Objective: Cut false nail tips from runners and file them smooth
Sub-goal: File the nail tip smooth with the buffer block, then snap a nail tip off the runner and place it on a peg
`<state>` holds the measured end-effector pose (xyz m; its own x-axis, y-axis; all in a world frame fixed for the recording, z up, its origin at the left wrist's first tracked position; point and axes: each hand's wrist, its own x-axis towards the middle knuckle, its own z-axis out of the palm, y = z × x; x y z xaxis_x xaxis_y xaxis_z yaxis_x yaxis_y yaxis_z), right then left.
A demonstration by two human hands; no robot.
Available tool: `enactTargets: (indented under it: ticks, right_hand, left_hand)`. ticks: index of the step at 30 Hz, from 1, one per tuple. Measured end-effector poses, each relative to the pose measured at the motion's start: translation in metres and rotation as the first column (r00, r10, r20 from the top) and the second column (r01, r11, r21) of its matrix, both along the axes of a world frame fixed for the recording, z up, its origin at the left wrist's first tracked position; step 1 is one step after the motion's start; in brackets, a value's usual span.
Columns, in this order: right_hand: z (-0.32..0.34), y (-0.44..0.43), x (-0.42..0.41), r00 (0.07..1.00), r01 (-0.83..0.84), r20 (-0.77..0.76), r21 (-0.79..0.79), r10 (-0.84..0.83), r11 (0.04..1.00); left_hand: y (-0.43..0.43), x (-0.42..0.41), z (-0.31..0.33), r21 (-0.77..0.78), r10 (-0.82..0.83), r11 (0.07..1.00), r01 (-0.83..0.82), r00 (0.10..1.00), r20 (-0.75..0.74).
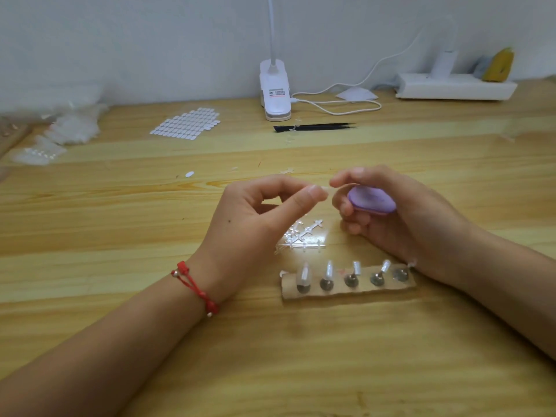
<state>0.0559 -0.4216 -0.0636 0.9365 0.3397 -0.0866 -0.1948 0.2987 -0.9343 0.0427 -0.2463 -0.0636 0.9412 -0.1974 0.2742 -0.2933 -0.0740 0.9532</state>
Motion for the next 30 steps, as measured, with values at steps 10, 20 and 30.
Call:
enactTargets:
  ticks: [10, 20, 30]
  right_hand:
    - [0.002, -0.001, -0.009, 0.983, 0.008, 0.176, -0.288, 0.045, 0.958]
    - [0.005, 0.001, -0.012, 0.986, 0.057, 0.167, -0.262, -0.013, 0.963]
    - [0.0, 0.0, -0.007, 0.986, -0.021, 0.161, -0.195, 0.053, 0.981]
  left_hand:
    - [0.0, 0.0, 0.002, -0.019, 0.024, 1.0, -0.023, 0.999, 0.047]
    - [0.0, -0.001, 0.0, -0.009, 0.03, 1.0, -0.029, 0.999, 0.015]
    - [0.0, -0.002, -0.004, 0.109, -0.034, 0.994, 0.027, 0.997, 0.065]
